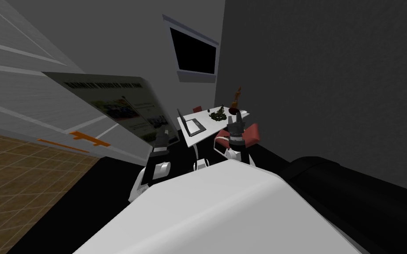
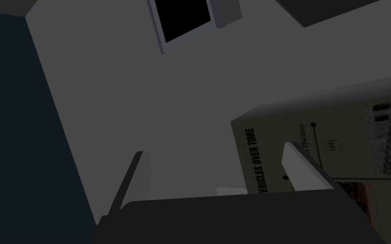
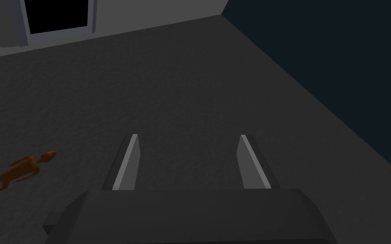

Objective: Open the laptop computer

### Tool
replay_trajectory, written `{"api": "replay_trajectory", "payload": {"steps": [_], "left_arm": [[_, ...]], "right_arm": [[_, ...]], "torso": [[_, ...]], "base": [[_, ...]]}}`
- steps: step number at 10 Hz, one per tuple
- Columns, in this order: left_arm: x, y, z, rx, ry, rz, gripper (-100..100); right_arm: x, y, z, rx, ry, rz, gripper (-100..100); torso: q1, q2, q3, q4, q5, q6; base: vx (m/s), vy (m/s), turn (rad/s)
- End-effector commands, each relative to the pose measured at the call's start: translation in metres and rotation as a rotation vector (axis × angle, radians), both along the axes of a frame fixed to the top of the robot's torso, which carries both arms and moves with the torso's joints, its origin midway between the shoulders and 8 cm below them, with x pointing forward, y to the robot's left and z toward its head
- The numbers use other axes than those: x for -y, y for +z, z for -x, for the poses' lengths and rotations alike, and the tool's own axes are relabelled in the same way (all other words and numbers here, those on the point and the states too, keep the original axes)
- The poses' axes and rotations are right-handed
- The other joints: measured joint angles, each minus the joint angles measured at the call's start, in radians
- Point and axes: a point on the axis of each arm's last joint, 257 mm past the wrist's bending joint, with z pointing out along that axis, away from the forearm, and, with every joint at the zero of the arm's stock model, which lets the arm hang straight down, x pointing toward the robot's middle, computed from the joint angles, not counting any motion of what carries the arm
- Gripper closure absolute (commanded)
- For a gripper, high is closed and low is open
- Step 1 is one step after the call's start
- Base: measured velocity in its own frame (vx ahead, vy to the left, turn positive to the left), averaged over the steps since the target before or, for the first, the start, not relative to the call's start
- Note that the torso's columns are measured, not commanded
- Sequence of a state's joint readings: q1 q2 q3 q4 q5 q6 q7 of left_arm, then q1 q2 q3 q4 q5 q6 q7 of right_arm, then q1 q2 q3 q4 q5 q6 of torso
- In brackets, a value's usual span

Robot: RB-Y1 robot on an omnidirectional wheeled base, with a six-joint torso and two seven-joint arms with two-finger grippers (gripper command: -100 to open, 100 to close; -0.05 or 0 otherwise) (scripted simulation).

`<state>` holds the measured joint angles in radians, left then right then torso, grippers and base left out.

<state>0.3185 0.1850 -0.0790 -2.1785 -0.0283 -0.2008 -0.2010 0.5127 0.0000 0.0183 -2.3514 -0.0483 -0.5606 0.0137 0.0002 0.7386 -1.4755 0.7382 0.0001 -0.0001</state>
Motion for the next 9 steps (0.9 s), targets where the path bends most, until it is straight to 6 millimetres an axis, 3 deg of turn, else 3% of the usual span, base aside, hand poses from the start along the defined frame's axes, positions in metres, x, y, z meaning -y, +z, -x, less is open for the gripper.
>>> {"api": "replay_trajectory", "payload": {"steps": [1,9], "left_arm": [[0.000,-0.015,-0.013,-0.059,0.017,-0.034,-100],[0.003,-0.047,-0.059,-0.198,0.070,-0.162,-100]], "right_arm": [[0.000,0.000,0.000,0.000,0.000,0.000,0],[0.000,0.000,0.000,0.000,0.000,0.000,0]], "torso": [[0.000,0.000,0.000,0.000,0.000,0.000],[-0.001,-0.001,-0.001,0.000,0.000,0.000]], "base": [[0.034,-0.047,0.076],[0.020,-0.059,0.111]]}}
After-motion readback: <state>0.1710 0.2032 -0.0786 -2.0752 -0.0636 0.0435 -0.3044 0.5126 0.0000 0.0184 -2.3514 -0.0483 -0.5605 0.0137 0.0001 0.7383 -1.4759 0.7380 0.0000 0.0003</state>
